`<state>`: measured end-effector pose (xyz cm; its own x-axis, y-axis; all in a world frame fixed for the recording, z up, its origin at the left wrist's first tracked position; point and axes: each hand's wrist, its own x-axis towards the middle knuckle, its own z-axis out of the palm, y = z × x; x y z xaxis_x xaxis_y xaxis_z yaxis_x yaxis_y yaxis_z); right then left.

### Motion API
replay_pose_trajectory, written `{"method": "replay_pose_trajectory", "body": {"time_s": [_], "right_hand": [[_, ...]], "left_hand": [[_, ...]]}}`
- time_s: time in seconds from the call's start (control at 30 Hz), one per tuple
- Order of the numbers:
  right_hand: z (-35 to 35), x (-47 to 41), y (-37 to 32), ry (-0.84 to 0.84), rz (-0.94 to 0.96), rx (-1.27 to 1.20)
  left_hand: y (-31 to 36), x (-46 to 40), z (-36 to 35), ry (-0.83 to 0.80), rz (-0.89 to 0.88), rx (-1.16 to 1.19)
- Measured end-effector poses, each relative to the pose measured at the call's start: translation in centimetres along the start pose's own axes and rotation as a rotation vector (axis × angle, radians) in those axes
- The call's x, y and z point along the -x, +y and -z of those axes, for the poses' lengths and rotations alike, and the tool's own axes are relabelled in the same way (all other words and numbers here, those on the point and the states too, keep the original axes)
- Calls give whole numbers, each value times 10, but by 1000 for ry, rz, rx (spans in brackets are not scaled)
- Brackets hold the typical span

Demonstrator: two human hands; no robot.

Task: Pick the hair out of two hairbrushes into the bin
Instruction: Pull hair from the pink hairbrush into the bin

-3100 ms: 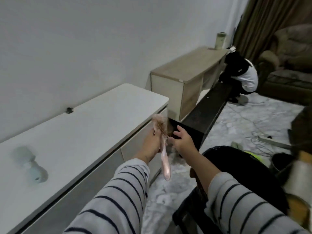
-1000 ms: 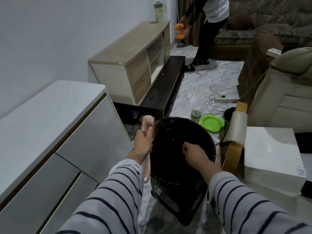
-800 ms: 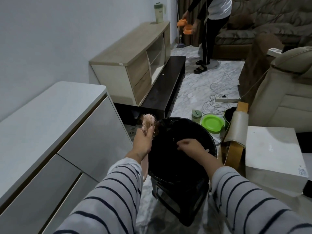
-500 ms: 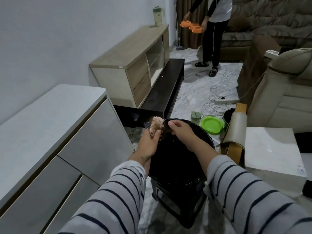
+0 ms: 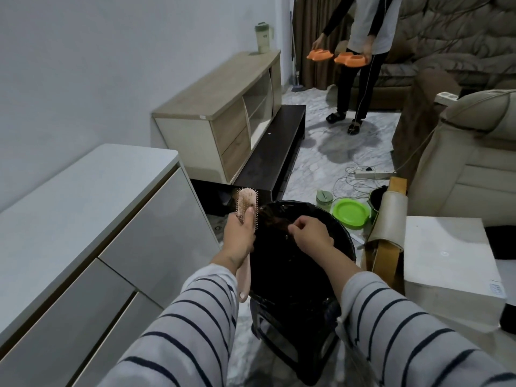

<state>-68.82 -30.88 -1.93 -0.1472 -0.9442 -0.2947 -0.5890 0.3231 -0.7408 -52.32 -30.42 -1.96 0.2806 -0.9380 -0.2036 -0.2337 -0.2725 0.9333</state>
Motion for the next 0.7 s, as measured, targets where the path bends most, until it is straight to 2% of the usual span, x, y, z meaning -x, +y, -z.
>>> {"method": "replay_pose_trajectory", "body": {"time_s": [0.13,0.27,0.37,0.43,0.5,0.57,0.63,0.7], "right_hand": [[8,4,23,-5,-127,121],[12,7,30,0,-157,177],[12,8,15,-6,-61,103],[9,6,-1,1,17,-39],[3,7,-17,-97,106,-177],[-4,11,-25,-267,157,-296],[-8,17,-25,-365,189,-298],[-8,19,-20,-339,246,-178]], "left_hand": [[-2,2,4,7,24,16],[-2,4,7,-4,9,-34],[-6,4,5,-6,-12,-124],[-5,6,0,-21,-34,-172],[-4,7,-3,-30,-66,-210],[-1,9,-6,-34,-73,-223],[0,9,-7,-37,-77,-234],[2,10,-6,-30,-87,-232]]}}
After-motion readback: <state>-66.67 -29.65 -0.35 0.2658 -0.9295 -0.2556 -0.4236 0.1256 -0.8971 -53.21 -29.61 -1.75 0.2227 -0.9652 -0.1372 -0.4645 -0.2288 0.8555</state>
